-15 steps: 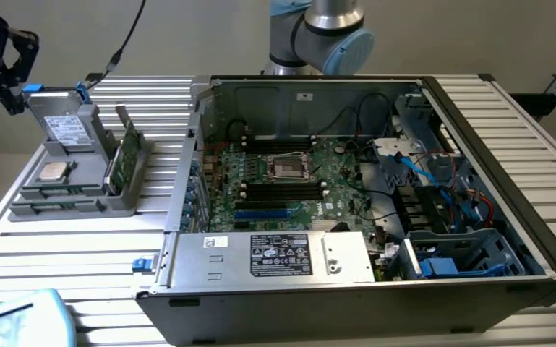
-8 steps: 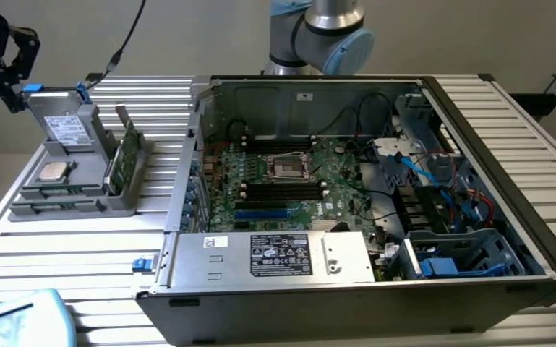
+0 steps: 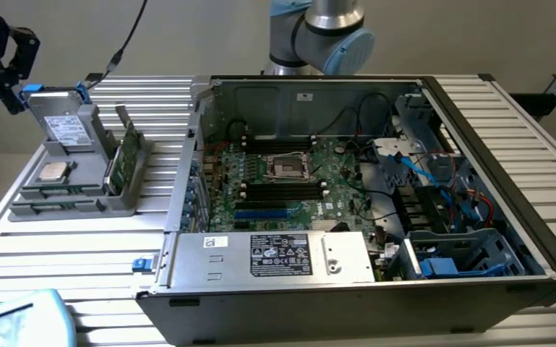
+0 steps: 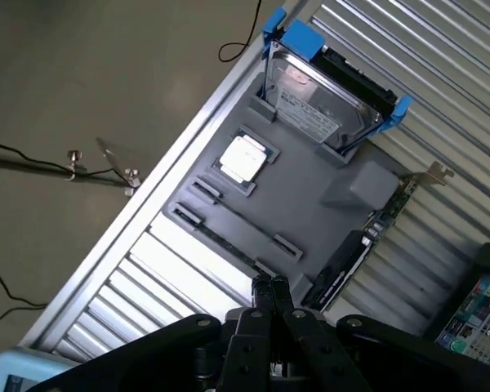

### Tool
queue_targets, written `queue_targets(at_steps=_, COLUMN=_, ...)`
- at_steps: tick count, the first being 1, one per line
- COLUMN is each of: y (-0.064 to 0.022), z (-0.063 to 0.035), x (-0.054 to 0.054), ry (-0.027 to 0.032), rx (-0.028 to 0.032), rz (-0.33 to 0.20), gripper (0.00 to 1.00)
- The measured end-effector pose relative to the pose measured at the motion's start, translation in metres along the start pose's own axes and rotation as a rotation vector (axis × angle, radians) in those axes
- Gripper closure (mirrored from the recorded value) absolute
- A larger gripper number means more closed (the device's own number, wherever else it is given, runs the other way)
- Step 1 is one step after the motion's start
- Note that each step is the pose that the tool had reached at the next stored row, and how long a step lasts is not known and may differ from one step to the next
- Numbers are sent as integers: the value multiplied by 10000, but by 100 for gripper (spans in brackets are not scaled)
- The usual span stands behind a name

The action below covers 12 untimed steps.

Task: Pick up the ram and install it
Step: 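Pick up the ram and move it above insertion slot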

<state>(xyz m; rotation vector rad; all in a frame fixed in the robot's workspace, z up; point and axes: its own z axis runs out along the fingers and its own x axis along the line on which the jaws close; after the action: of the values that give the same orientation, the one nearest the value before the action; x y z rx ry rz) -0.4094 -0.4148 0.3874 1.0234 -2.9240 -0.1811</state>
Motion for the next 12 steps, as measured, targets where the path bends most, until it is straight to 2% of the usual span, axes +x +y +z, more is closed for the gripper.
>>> queue_targets(at_steps=12, y=-5, z=41, x=0, ry=280, rx=-14, rz=-2156, gripper=89)
